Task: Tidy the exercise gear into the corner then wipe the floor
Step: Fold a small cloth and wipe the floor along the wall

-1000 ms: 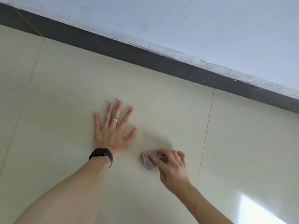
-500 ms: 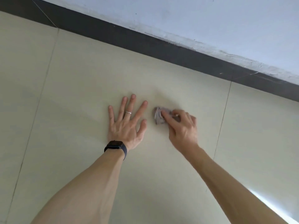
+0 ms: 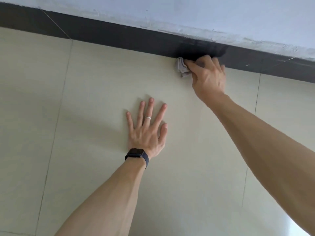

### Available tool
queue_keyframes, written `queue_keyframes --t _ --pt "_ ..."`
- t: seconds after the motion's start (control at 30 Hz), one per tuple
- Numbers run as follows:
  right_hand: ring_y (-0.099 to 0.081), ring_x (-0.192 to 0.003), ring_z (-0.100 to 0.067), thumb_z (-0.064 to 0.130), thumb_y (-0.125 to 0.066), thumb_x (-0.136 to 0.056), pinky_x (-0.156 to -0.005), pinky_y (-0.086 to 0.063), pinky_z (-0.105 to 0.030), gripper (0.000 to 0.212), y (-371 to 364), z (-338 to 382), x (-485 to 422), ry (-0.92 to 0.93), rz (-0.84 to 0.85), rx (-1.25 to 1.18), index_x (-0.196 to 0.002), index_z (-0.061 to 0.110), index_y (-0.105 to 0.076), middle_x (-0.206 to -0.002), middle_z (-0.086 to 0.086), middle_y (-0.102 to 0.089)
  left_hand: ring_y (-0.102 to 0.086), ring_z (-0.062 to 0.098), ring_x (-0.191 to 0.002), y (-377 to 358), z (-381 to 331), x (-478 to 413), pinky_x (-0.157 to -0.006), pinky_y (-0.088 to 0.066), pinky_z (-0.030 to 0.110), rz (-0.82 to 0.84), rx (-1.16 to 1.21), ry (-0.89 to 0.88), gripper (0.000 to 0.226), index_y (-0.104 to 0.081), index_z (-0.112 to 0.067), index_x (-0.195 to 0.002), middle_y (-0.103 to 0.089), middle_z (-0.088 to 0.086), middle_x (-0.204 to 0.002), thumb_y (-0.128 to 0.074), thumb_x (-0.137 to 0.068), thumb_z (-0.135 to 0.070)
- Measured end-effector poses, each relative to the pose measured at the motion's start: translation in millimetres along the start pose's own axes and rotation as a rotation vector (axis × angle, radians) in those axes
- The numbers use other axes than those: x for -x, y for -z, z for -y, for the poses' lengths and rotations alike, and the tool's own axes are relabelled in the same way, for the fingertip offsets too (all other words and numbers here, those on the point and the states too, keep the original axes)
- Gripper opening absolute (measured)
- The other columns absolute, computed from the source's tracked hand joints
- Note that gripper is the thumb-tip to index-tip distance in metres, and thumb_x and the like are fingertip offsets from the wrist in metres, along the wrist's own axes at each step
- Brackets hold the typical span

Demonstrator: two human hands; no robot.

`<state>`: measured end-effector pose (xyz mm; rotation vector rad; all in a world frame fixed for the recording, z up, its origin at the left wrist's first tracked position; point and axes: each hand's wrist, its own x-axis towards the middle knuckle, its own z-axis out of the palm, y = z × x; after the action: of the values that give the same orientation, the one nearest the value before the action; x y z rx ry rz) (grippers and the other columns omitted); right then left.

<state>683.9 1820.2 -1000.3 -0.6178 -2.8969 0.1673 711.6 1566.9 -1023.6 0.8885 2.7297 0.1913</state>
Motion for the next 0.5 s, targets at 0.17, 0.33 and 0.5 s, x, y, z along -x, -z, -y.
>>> queue_keyframes --t 0.17,0.33,0.5 --pt "-0.053 -0.097 -0.033 0.008 -0.054 -0.091 -0.073 -0.041 -0.038 0.042 8.7 23.7 46.2 -0.036 0.033 -0.102 -0.124 0.031 -0.067 -0.115 -0.007 -0.061 0.007 0.019 -0.154 1.0 -0.9 0.2 -0.119 -0.001 0.063 -0.011 0.002 -0.002 0.059 -0.004 -0.046 -0.156 0.007 -0.006 -0.168 -0.023 -0.101 -0.051" --pt "-0.057 -0.089 -0.031 0.005 -0.064 -0.077 -0.073 -0.042 -0.037 0.054 38.7 35.3 242.2 0.087 0.184 -0.258 -0.124 0.032 -0.068 -0.113 -0.005 -0.062 0.006 0.020 -0.154 3.7 -3.0 2.6 -0.119 0.002 0.063 -0.001 0.012 0.007 0.060 -0.005 -0.046 -0.156 0.006 -0.006 -0.168 -0.026 -0.100 -0.051" --pt "-0.063 -0.084 -0.024 0.003 -0.050 -0.078 -0.077 -0.042 -0.036 0.056 53.2 38.9 304.4 0.375 0.292 -0.241 -0.119 0.037 -0.069 -0.108 0.001 -0.065 0.006 0.021 -0.154 6.0 -2.3 3.6 -0.119 -0.001 0.063 0.016 -0.016 0.007 0.063 -0.003 -0.045 -0.156 0.006 -0.005 -0.168 -0.025 -0.099 -0.056"
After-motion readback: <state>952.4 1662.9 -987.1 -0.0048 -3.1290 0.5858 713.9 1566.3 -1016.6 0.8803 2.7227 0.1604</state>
